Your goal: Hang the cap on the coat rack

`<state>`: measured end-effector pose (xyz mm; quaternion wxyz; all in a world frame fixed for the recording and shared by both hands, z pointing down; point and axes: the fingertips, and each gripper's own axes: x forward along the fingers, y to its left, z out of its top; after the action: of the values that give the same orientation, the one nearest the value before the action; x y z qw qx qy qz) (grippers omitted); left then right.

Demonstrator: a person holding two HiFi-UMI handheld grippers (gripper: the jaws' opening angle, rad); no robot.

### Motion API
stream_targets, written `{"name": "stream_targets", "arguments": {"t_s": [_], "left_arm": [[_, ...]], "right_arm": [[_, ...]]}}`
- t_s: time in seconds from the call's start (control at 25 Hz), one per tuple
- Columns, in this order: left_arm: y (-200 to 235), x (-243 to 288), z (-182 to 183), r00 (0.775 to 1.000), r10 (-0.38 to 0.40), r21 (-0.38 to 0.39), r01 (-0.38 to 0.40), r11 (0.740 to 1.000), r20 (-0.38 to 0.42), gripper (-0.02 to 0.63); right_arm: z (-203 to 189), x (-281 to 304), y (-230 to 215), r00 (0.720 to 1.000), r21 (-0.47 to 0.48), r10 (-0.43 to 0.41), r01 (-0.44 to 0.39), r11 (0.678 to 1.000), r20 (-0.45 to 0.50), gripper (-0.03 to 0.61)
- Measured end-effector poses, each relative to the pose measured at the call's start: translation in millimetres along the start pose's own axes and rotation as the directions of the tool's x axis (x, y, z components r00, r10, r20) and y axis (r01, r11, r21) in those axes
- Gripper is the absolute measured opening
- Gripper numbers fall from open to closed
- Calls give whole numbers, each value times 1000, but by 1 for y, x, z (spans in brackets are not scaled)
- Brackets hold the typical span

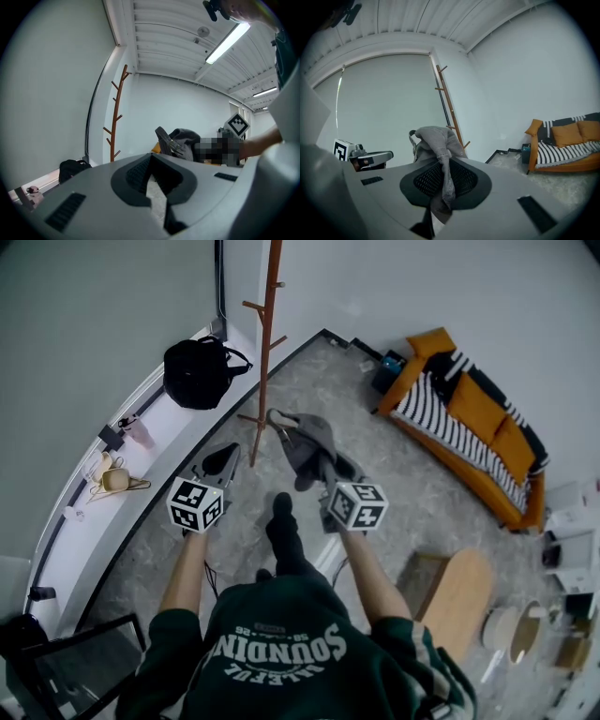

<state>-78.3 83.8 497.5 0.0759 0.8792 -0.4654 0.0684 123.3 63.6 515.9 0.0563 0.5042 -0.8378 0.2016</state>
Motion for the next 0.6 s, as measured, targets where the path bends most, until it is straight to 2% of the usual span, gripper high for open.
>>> {"name": "stream_targets", "arguments": {"t_s": [0.28, 0.6], "left_arm": [[27, 40, 0, 1000, -7, 3, 7, 1000, -18, 0], [78, 103, 18, 1000, 1, 1, -1, 1000, -30, 0]], "right_arm": [[7, 43, -21, 1000, 23, 3, -2, 1000, -4, 37], [39, 114, -50, 1000, 36, 15, -15, 999, -10, 37]]}}
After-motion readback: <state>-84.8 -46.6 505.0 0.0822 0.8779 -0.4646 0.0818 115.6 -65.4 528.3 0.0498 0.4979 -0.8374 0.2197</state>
